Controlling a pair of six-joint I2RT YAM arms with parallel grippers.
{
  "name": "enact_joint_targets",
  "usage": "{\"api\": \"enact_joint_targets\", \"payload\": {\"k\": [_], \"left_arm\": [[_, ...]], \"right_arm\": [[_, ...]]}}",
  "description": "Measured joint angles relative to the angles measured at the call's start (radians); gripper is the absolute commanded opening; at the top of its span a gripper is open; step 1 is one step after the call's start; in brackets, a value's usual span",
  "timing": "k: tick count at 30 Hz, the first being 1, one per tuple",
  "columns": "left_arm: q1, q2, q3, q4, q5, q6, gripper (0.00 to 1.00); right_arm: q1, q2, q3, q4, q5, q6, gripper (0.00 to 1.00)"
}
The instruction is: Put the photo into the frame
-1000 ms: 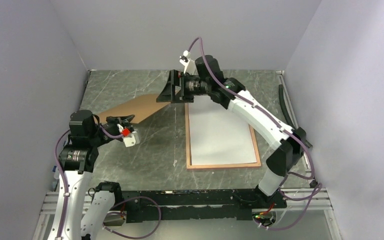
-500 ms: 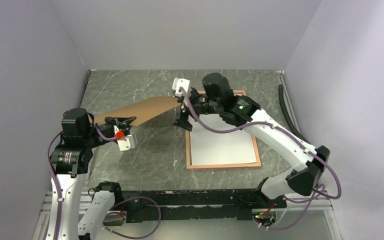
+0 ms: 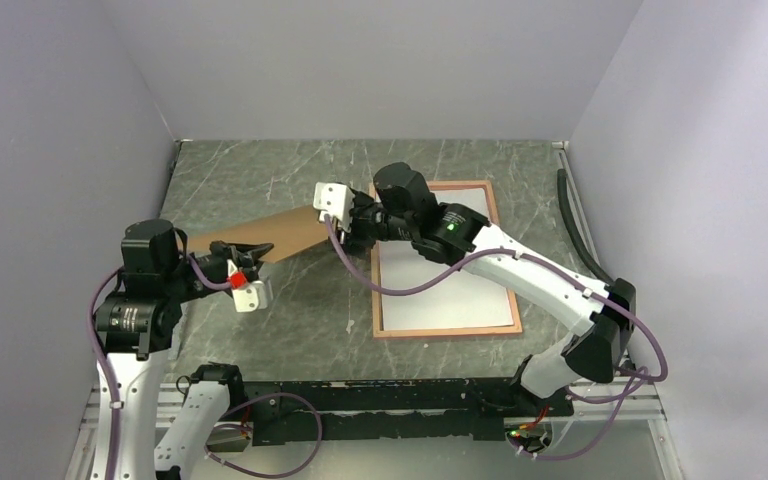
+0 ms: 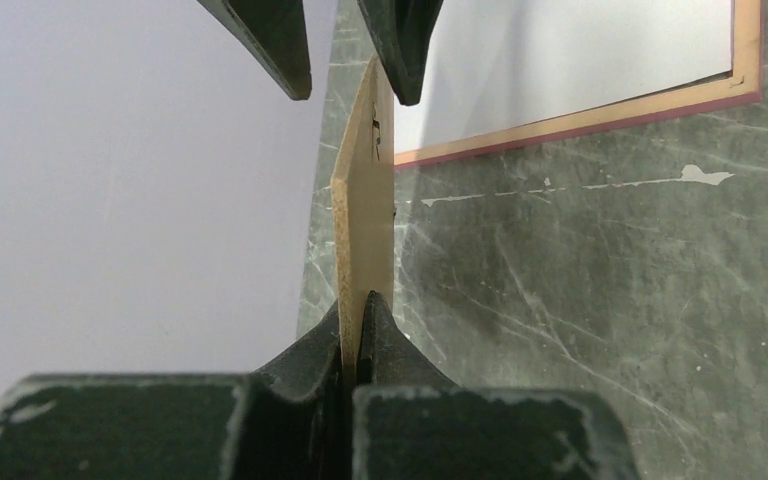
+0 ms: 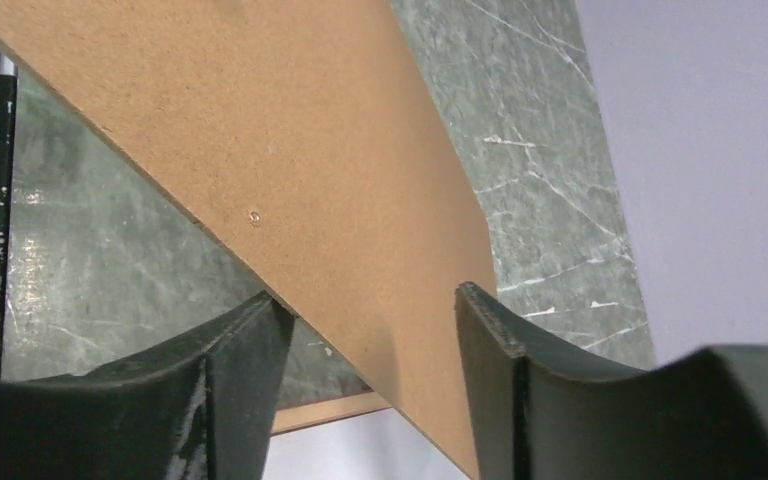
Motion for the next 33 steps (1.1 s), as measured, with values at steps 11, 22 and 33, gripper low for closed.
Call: {"api": "enact_joint_targets", "payload": {"k": [11, 22, 33], "left_arm": [[0.0, 0.0, 0.03, -0.012, 0.001, 0.001, 0.03], [0.006, 0.056, 0.106, 0.03, -0.021, -0.108, 0.51], [0.0, 0.011, 0.131, 0.413, -0.072, -0.299, 0.94]], "right_arm": [[0.059, 0.0, -0.032, 0.027, 0.05, -0.048, 0.33], [0.125, 0.021, 0.009, 0.049, 0.218, -0.123, 0.0], [0.123, 0.06, 0.067, 0.128, 0.262, 0.135, 0.0]]}}
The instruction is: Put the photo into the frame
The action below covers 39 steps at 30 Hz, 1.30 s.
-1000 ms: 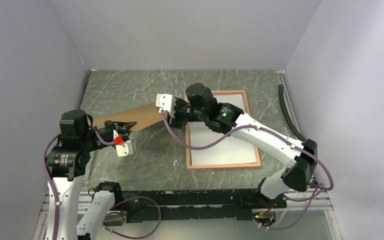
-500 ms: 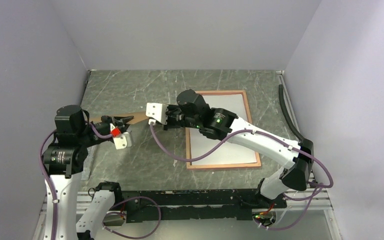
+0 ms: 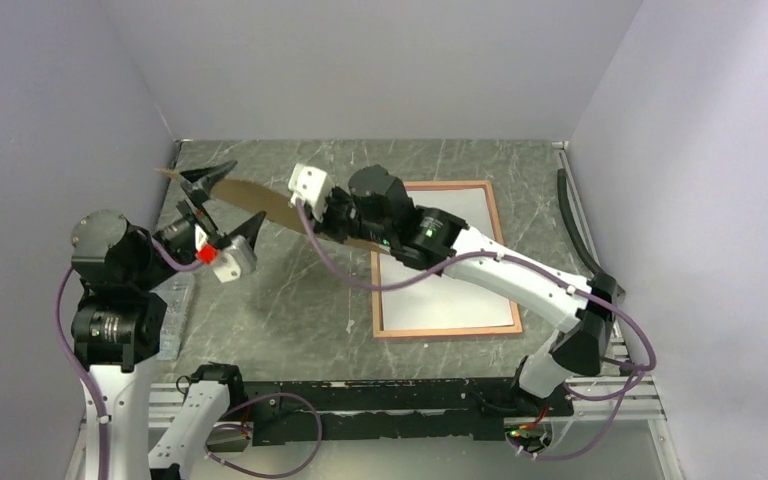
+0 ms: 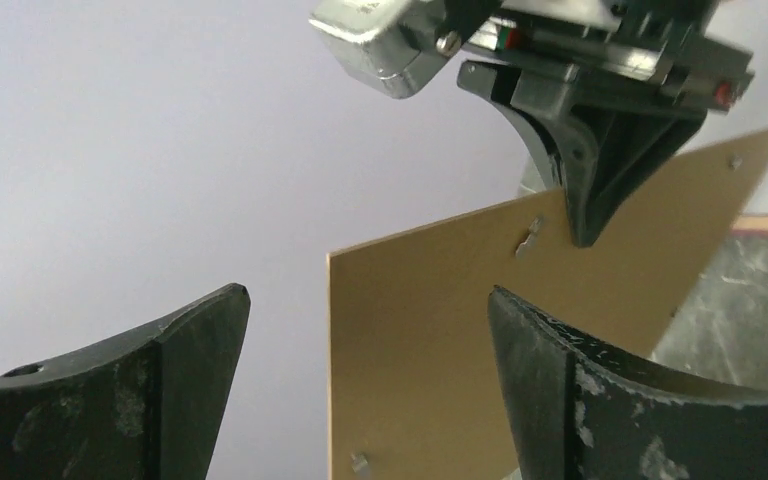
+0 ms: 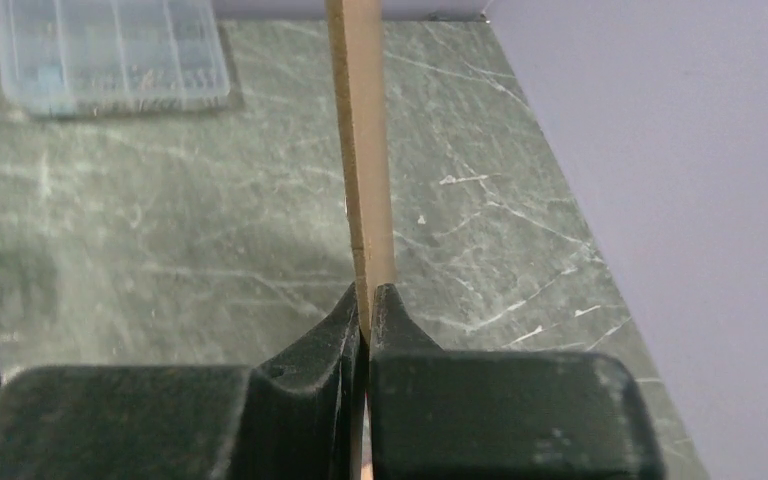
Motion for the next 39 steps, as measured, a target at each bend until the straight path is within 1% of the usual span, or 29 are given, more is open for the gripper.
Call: {"api": "enact_joint_targets", "payload": {"k": [3, 6, 10, 13, 17, 19, 21, 24, 27, 31, 35, 39], "left_arm": [[0.0, 0.042, 0.058, 0.03, -0.046, -0.092, 0.94], [0.0, 0.095, 0.111, 0.042, -0.101, -0.186, 0.94], [-0.001, 0.173, 0.169, 0.016, -0.174, -0.301, 0.94], [0.0, 0.246, 0.2, -0.031, -0.213, -0.375, 0.94], [0.0, 0.352, 0.213, -0.097, -0.251, -0.457, 0.94], [-0.001, 0.436, 0.248, -0.145, -0.27, -0.497, 0.94], [-0.003, 0.566, 0.332, -0.2, -0.285, -0.547, 0.94], [-0.021, 0.724, 0.405, -0.241, -0.317, -0.608, 0.94], [-0.078, 0.842, 0.407, -0.28, -0.353, -0.663, 0.94], [-0.187, 0.967, 0.392, -0.291, -0.373, -0.739, 0.94], [-0.306, 1.08, 0.355, -0.255, -0.378, -0.835, 0.92], [-0.389, 1.191, 0.34, -0.203, -0.376, -0.924, 0.9]], "right_arm": [[-0.051, 0.058, 0.101, -0.02, -0.01, 0.105, 0.0], [-0.152, 0.101, 0.19, -0.038, -0.053, 0.261, 0.0], [-0.31, 0.105, 0.222, -0.053, -0.107, 0.443, 0.0], [-0.414, 0.097, 0.223, -0.067, -0.119, 0.547, 0.0], [-0.541, 0.053, 0.211, -0.104, -0.159, 0.681, 0.0], [-0.616, 0.004, 0.195, -0.127, -0.195, 0.743, 0.0], [-0.703, -0.057, 0.173, -0.151, -0.23, 0.803, 0.0], [-0.843, -0.138, 0.162, -0.187, -0.283, 0.869, 0.0], [-0.985, -0.208, 0.153, -0.23, -0.319, 0.908, 0.0], [-1.125, -0.285, 0.098, -0.294, -0.389, 0.947, 0.0], [-1.223, -0.337, 0.023, -0.362, -0.455, 0.98, 0.0], [-1.258, -0.345, 0.005, -0.436, -0.485, 0.988, 0.0]]}}
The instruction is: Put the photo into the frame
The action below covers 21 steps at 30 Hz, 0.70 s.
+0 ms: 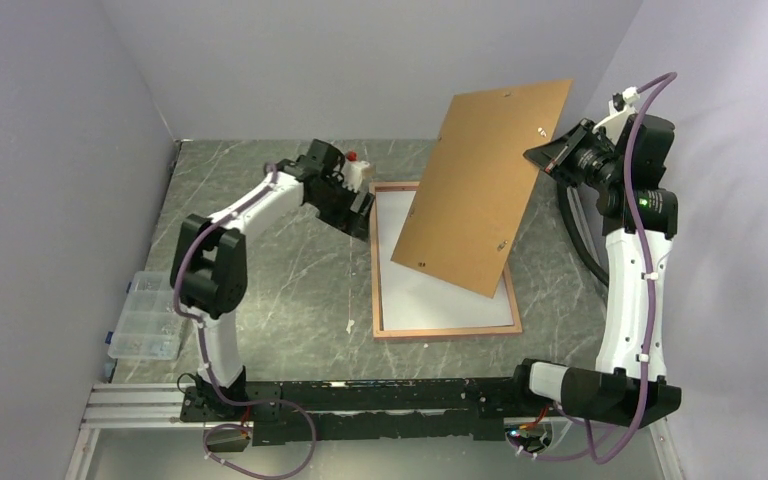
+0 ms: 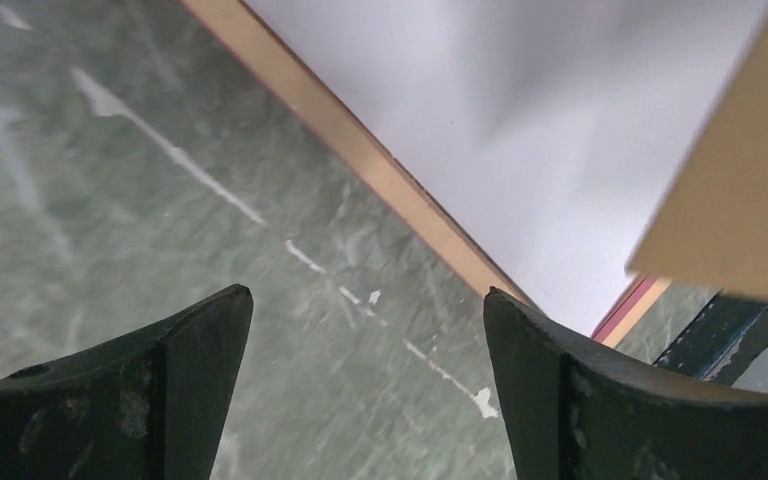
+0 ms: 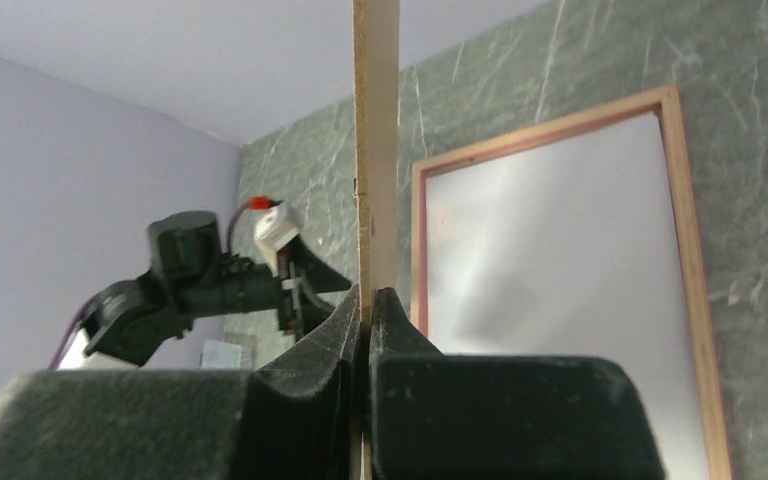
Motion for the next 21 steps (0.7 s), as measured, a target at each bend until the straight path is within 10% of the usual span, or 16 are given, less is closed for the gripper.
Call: {"api": "enact_joint_targets", "payload": {"k": [21], "left_arm": [[-0.143, 0.174, -0.094, 0.235, -0.099, -0.182, 0.67]], "right_arm": [[-0.033, -0.012, -0.013, -0.088, -0.053, -0.004, 0.0]]}}
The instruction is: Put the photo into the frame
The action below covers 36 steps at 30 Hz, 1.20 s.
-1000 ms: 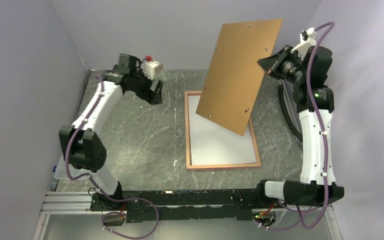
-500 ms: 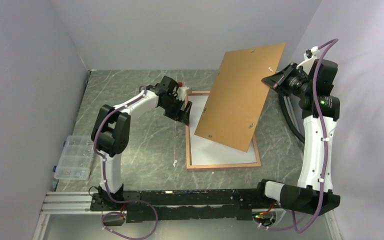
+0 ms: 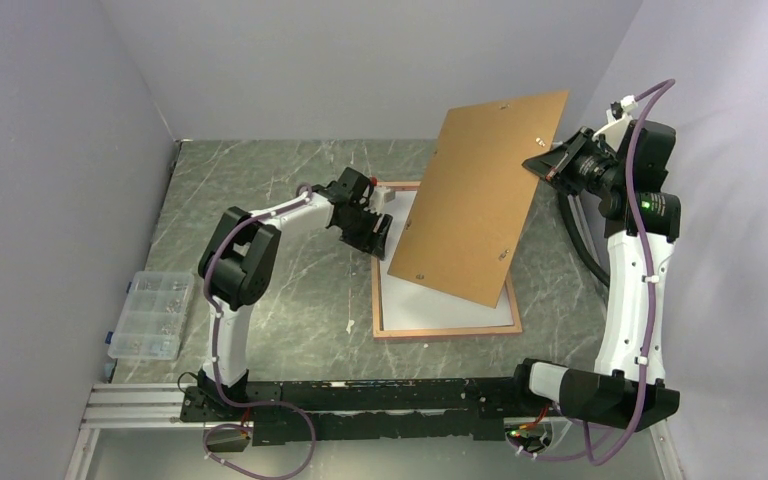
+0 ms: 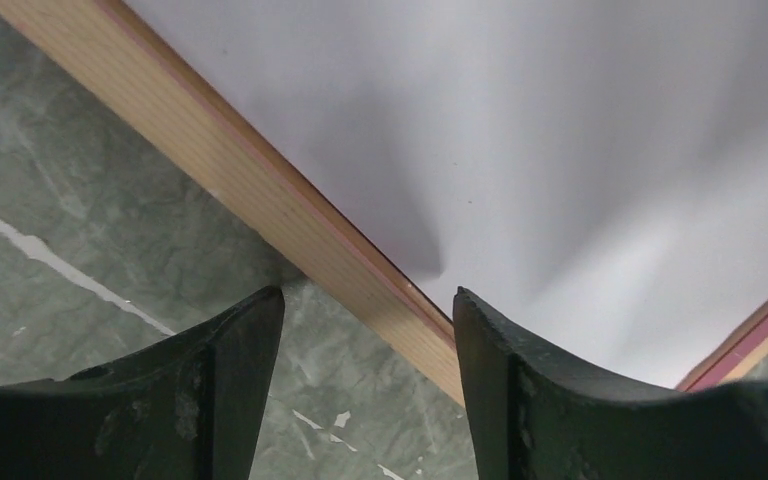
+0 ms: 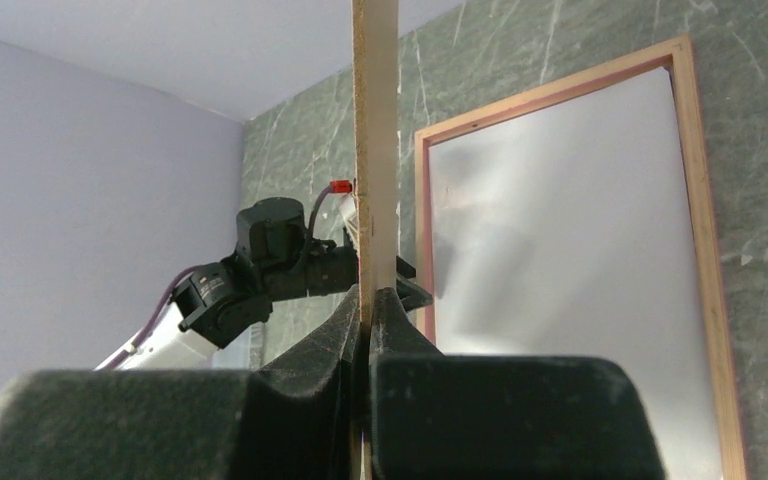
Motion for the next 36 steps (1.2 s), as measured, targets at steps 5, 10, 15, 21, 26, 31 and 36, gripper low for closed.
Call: {"api": "enact_joint_targets", "payload": {"k": [5, 10, 15, 21, 26, 31, 36], "left_arm": [[0.002, 0.0, -0.009, 0.024, -0.022, -0.002, 0.59], [0.003, 0.0, -0.019, 0.044, -0.038, -0.002, 0.53], [0.002, -0.003, -0.032, 0.072, -0.043, 0.0, 0.47], [0.0, -0.029, -0.07, 0.101, -0.056, 0.018, 0.38], [0.031, -0.074, -0.123, 0.095, -0.076, 0.068, 0.36], [0.101, -0.126, -0.18, 0.072, -0.093, 0.109, 0.35], [0.182, -0.173, -0.225, 0.031, -0.101, 0.124, 0.36]], "right_arm": [[-0.003, 0.0, -0.01, 0.001, -0.016, 0.0, 0.0], [-0.003, 0.0, -0.029, 0.0, -0.031, 0.0, 0.0], [-0.003, 0.001, -0.033, 0.0, -0.042, 0.0, 0.0], [-0.003, 0.002, -0.056, 0.008, -0.059, 0.004, 0.0], [-0.003, 0.002, -0.122, 0.029, -0.082, 0.019, 0.0], [0.011, 0.003, -0.2, 0.073, -0.1, 0.033, 0.0], [0.08, 0.011, -0.282, 0.141, -0.102, 0.052, 0.0]]}}
